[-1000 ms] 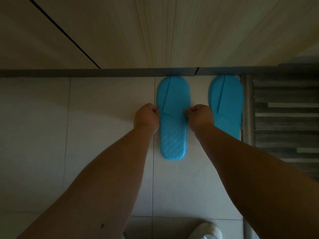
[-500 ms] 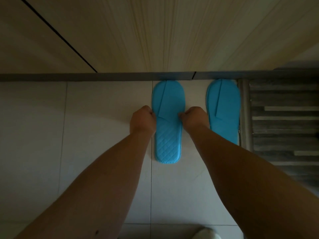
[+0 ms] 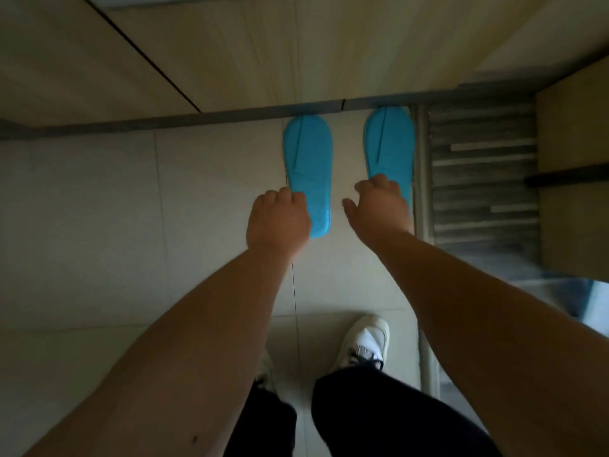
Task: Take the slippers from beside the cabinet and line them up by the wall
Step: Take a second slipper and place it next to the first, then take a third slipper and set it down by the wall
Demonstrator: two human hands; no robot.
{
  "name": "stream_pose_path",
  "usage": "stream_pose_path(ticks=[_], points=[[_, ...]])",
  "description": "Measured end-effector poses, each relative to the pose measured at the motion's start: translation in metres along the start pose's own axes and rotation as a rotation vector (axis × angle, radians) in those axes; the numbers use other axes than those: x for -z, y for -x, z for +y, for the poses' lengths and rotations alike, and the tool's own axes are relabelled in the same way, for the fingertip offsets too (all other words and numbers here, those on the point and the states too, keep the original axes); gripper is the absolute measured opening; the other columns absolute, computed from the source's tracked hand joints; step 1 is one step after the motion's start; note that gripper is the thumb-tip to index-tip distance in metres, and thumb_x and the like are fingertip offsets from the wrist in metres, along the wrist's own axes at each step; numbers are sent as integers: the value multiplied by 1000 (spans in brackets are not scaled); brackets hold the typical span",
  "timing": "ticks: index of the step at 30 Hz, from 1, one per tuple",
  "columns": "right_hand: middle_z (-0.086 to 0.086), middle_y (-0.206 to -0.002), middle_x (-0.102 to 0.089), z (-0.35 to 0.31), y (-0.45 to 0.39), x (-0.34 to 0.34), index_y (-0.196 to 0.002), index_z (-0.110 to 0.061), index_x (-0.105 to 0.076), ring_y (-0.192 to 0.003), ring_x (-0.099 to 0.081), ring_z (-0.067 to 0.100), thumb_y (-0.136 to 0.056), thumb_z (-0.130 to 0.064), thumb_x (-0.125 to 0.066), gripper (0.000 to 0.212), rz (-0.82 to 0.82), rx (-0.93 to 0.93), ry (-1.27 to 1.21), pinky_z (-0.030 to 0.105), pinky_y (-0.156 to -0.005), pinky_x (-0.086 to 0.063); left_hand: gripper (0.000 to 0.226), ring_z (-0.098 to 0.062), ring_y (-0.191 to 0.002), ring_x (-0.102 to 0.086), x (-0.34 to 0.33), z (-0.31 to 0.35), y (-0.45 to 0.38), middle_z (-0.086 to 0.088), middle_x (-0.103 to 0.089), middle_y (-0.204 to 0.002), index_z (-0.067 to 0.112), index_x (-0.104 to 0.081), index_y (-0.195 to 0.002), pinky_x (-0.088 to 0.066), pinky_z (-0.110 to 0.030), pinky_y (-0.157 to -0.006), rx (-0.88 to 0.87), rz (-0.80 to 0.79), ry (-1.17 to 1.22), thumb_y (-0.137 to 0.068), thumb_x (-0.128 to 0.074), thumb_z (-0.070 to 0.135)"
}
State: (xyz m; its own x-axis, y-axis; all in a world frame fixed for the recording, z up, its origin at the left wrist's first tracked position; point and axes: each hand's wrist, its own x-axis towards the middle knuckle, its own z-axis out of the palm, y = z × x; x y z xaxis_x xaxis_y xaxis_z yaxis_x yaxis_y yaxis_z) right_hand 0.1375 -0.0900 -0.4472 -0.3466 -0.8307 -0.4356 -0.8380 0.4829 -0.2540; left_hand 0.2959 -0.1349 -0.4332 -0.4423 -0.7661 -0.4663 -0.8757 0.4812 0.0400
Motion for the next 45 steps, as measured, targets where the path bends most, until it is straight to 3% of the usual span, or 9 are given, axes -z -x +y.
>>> stream_pose_path(ticks=[5, 8, 11, 23, 33, 45], points=[[13, -149, -39, -3, 56, 54, -140, -13, -38, -139, -31, 34, -93, -44, -50, 58, 78, 127, 203, 50, -114, -23, 36, -31, -112, -51, 66, 10, 44, -14, -59, -116, 8, -49, -117, -35, -46, -106, -113, 66, -75, -93, -40, 33], [13, -155, -29, -9, 78, 82, -147, -14, -27, -144, -21, 33, -94, -49, -45, 66, 79, 157, 261, 48, -115, -10, 45, -32, -123, -46, 98, 17, 64, -14, -54, -127, 9, -43, -126, -31, -46, -111, -146, 68, -83, -92, -43, 39], [12, -157, -27, -15, 96, 104, -148, -14, -24, -145, -19, 32, -94, -51, -43, 68, 84, 174, 298, 49, -117, -10, 53, -33, -129, -42, 122, 21, 80, -15, -49, -135, 9, -37, -133, -29, -47, -112, -166, 96, -84, -93, -41, 43], [9, -155, -30, 10, 184, 145, -149, -17, -27, -145, -18, 31, -92, -54, -48, 71, 237, -194, 108, 47, -117, -3, 69, -36, -144, -22, 164, 58, 121, -17, -30, -153, 7, -16, -146, -15, -48, -116, -398, 185, -162, -93, -35, 46], [7, -159, -22, 116, 276, 153, -150, -19, -22, -148, -10, 29, -95, -59, -33, 69, 256, -469, -28, 46, -117, 0, 69, -33, -144, -21, 161, 186, 152, -17, -27, -155, 7, -14, -148, -14, -46, -117, -641, 134, -249, -94, -28, 47], [8, -156, -30, 285, 349, 138, -148, -17, -27, -146, -19, 27, -94, -58, -37, 68, 273, -691, -131, 45, -115, -4, 70, -30, -146, -16, 111, 376, 198, -15, -21, -157, 10, -13, -148, -10, -44, -118, -815, 3, -284, -94, -30, 50]])
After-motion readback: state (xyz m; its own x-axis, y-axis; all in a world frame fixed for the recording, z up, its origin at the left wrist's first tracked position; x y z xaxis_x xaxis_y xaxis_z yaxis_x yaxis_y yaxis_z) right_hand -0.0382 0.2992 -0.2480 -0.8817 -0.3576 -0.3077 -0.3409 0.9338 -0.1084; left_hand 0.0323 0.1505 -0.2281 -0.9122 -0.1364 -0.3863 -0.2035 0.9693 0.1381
